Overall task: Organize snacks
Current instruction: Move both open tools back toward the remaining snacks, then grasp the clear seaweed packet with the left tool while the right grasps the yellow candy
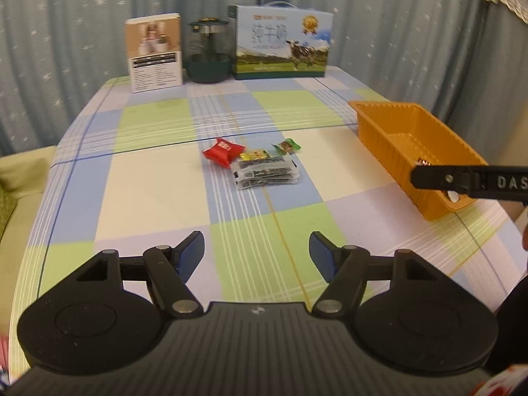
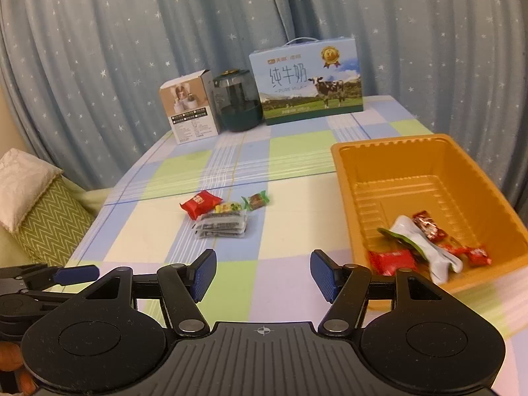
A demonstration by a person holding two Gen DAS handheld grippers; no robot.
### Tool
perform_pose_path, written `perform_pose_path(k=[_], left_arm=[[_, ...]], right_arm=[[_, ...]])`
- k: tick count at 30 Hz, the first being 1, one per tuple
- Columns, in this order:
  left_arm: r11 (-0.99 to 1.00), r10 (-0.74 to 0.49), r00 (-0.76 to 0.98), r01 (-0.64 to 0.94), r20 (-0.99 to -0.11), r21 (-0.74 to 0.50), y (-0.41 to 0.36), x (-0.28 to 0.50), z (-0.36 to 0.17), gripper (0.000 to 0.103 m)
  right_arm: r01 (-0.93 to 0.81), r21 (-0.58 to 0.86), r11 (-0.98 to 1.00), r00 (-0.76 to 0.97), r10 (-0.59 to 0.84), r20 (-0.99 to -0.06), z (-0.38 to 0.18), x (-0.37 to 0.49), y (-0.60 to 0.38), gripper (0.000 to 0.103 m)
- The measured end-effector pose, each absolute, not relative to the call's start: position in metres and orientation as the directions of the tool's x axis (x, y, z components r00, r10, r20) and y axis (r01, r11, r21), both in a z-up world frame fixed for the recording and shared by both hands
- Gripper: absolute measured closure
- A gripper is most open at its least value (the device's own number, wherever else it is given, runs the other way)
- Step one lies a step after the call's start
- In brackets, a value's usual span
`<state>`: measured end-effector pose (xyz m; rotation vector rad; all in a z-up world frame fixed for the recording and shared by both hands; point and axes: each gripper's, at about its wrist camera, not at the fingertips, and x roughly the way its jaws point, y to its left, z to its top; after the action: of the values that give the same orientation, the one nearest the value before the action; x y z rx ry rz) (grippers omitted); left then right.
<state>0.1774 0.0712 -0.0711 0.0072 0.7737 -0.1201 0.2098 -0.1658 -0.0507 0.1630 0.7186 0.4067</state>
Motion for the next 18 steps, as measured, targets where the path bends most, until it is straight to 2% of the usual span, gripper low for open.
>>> perform_pose_path(k=[12,18], left_arm=[[0.960,-0.148,0.693,0.273,-0.706,0.066,0.071,0.251,-0.103,0.037],[0.929,-0.173,0.686,0.352,-0.707,0.114,0.064,0.288,-0.113,0.043]], right_arm=[[-0.360,0.223,0.906,0.647,0.414,-0.640,-0.085,0.271,-0.140,0.040],[-0.387,0.201,0.900,0.621,0.415,-0.664,-0.094,0.297,-0.125,0.040]])
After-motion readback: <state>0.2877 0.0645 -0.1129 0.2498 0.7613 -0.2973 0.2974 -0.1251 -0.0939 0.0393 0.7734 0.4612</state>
